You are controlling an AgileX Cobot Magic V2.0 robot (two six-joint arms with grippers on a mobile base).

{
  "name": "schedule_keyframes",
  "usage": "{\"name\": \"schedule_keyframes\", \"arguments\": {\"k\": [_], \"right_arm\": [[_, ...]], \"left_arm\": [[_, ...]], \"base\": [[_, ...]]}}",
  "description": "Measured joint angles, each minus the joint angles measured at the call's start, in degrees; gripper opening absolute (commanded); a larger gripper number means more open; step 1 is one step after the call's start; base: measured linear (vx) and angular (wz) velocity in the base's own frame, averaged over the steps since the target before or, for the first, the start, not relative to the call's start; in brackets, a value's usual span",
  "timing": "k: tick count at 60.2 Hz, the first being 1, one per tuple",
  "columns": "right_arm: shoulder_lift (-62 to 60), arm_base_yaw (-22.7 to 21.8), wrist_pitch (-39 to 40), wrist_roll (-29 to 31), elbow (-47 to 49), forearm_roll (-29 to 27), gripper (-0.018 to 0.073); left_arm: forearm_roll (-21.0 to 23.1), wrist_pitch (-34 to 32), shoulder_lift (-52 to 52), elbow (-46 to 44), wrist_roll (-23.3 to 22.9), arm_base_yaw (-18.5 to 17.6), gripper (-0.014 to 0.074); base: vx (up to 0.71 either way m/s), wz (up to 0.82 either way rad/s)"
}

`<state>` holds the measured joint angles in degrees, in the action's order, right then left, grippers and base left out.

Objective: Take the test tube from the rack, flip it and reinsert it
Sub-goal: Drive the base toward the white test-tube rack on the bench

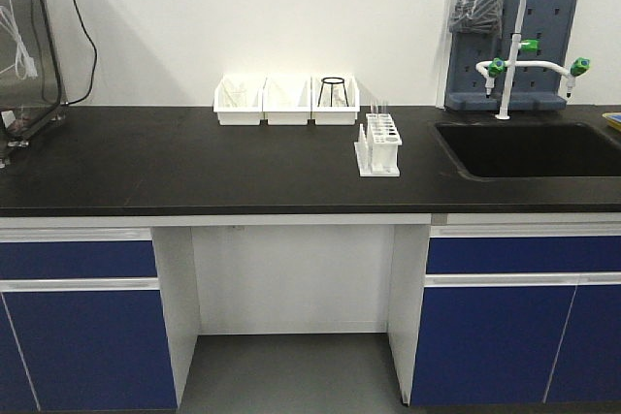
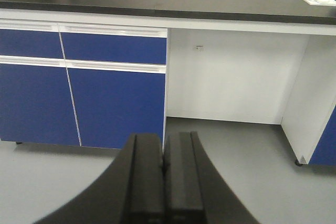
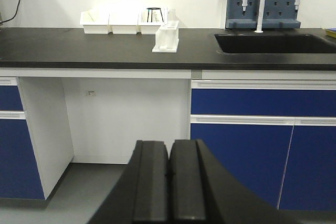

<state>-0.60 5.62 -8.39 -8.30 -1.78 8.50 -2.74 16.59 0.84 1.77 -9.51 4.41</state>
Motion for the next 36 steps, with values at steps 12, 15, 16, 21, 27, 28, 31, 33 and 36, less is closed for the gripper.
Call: {"name": "schedule_keyframes", "arguments": {"k": [12,15,16,21,27,28,31,33,36], "right_arm": [[0.0,0.0,0.0,0.0,0.0,0.0,-0.0012],[0.0,0.0,0.0,0.0,0.0,0.0,-0.0012],[0.0,0.0,0.0,0.0,0.0,0.0,-0.0012],[0.0,0.0,0.0,0.0,0.0,0.0,-0.0012],[0.0,0.0,0.0,0.0,0.0,0.0,-0.0012],[0.0,0.0,0.0,0.0,0.0,0.0,-0.0012],[0.0,0.0,0.0,0.0,0.0,0.0,-0.0012],[0.0,0.0,0.0,0.0,0.0,0.0,-0.0012],[0.0,0.0,0.0,0.0,0.0,0.0,-0.0011]], "left_arm": [[0.0,0.0,0.0,0.0,0.0,0.0,-0.0006],[0.0,0.0,0.0,0.0,0.0,0.0,-0.0006],[0.0,0.0,0.0,0.0,0.0,0.0,-0.0006],[0.0,0.0,0.0,0.0,0.0,0.0,-0.0006],[0.0,0.0,0.0,0.0,0.0,0.0,-0.0006],[0.0,0.0,0.0,0.0,0.0,0.0,-0.0006],[0.0,0.0,0.0,0.0,0.0,0.0,-0.0006],[0.0,0.0,0.0,0.0,0.0,0.0,-0.0006],[0.0,0.0,0.0,0.0,0.0,0.0,-0.0006]], "base": [[0.0,0.0],[0.0,0.0],[0.0,0.0],[0.0,0.0],[0.0,0.0],[0.0,0.0],[0.0,0.0],[0.0,0.0],[0.0,0.0]]}}
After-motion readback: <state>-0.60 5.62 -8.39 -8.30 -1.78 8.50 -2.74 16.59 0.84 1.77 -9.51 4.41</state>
